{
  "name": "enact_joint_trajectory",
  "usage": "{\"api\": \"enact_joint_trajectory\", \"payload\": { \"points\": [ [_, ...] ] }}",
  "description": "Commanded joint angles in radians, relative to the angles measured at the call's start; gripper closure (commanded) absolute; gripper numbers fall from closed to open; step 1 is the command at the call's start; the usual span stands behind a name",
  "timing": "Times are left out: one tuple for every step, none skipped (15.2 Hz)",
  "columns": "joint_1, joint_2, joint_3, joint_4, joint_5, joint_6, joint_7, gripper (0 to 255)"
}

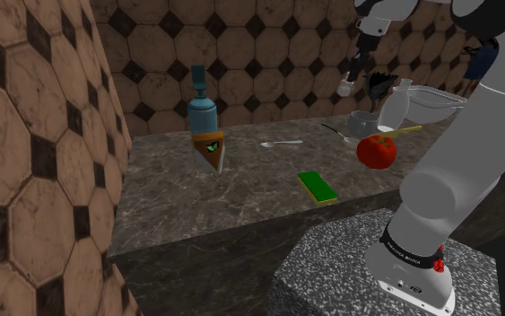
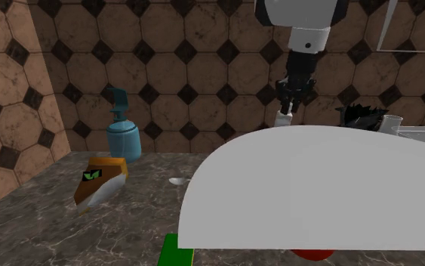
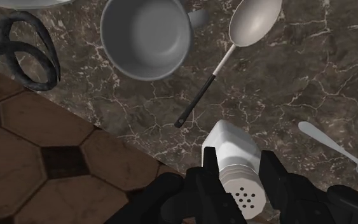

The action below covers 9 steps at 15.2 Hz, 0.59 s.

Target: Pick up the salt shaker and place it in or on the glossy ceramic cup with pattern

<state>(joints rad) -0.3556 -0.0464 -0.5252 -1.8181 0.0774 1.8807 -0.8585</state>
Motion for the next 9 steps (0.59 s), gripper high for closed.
{"api": "enact_joint_trajectory", "payload": {
  "points": [
    [-0.024, 0.012, -0.028, 0.017, 0.011, -0.013, -0.056, 255],
    [-0.036, 0.02, -0.042, 0.03, 0.017, -0.02, -0.083, 255],
    [-0.048, 0.03, -0.056, 0.043, 0.025, -0.028, -0.11, 255],
    [-0.061, 0.041, -0.069, 0.058, 0.034, -0.037, -0.137, 255],
    [-0.074, 0.054, -0.083, 0.075, 0.043, -0.045, -0.165, 255],
    [-0.088, 0.068, -0.096, 0.092, 0.054, -0.055, -0.193, 255],
    [-0.102, 0.084, -0.11, 0.111, 0.066, -0.065, -0.221, 255],
    [-0.118, 0.101, -0.122, 0.131, 0.079, -0.075, -0.25, 255],
    [-0.127, 0.111, -0.129, 0.143, 0.086, -0.081, -0.266, 255]
  ]
}}
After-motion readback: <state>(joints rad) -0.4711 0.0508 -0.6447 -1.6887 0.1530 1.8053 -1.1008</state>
